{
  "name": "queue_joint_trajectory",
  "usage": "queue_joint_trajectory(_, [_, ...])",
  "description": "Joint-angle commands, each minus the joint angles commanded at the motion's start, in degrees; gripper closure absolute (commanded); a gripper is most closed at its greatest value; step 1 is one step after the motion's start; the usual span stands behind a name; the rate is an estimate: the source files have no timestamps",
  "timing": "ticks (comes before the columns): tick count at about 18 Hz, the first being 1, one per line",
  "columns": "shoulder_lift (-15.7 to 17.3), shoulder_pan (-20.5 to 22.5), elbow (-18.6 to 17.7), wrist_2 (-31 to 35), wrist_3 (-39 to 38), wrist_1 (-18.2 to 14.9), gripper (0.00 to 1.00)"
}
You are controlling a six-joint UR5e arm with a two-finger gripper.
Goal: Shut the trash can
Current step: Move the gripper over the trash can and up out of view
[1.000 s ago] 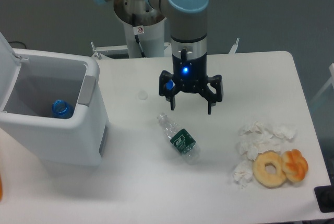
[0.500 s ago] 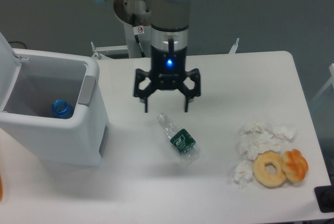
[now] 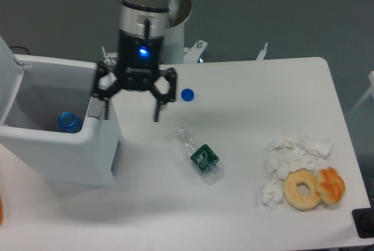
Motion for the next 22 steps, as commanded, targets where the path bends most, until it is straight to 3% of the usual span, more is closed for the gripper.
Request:
queue_joint_trajectory(8, [2.64, -1.33, 2.72, -11.32, -1.58, 0.18, 0.0])
queue_joint_trajectory(17, [7.73, -3.7, 2.29, -17.31, -4.22, 0.09, 0.0])
queue_joint_trajectory(22, [8.7, -7.12, 2.28, -21.88, -4.22, 0.26, 0.0])
